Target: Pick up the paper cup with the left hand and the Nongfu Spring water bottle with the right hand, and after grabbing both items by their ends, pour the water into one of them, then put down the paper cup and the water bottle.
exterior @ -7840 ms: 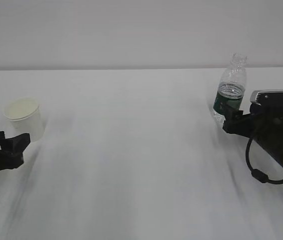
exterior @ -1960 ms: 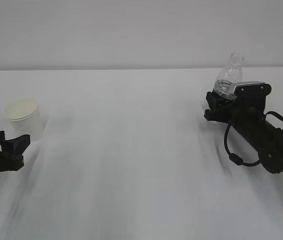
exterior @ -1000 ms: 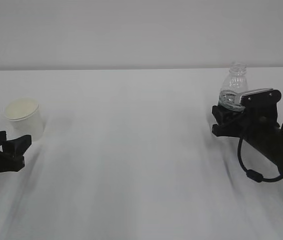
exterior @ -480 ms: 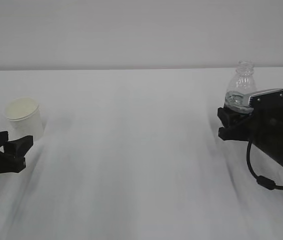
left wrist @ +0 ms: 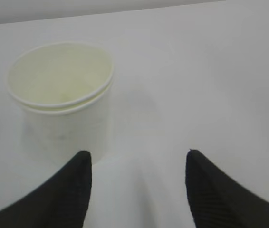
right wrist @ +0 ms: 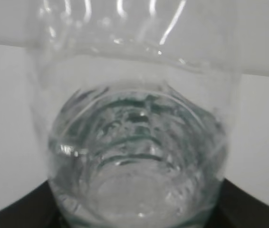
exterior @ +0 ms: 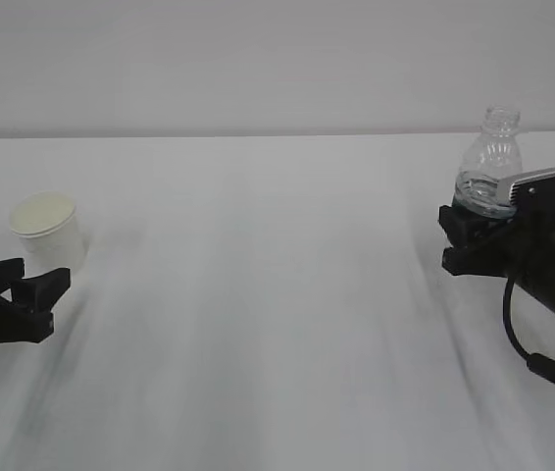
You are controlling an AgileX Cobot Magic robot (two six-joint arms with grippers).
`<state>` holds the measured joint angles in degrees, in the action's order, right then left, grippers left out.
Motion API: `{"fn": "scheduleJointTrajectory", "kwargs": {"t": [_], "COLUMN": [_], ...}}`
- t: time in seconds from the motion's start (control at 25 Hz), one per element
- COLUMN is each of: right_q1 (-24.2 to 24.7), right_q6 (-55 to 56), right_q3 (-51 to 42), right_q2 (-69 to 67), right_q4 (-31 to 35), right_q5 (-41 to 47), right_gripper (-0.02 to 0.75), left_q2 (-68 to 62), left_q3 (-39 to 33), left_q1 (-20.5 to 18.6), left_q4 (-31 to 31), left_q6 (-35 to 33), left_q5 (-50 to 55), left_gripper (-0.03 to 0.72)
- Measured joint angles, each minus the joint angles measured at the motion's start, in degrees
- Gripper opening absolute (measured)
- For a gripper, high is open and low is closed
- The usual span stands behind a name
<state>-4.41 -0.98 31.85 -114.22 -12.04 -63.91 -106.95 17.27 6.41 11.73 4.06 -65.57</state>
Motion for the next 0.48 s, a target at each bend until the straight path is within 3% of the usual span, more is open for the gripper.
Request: {"fn": "scheduleJointTrajectory", "kwargs": {"t": [0.48], "right_q1": [0.0], "right_q6": [0.0], "right_q3": [-2.4], "right_q2": [1.2], "right_q4": [0.0], "right_q5": [0.0], "right_gripper": [0.410], "left_q2": [-3.6], "left_q3": [0.7], "left_q1": [0.0], "left_q4": [-1.1], "left_q6": [0.0], "left_q5": [-0.1], "left_gripper": [0.452]}}
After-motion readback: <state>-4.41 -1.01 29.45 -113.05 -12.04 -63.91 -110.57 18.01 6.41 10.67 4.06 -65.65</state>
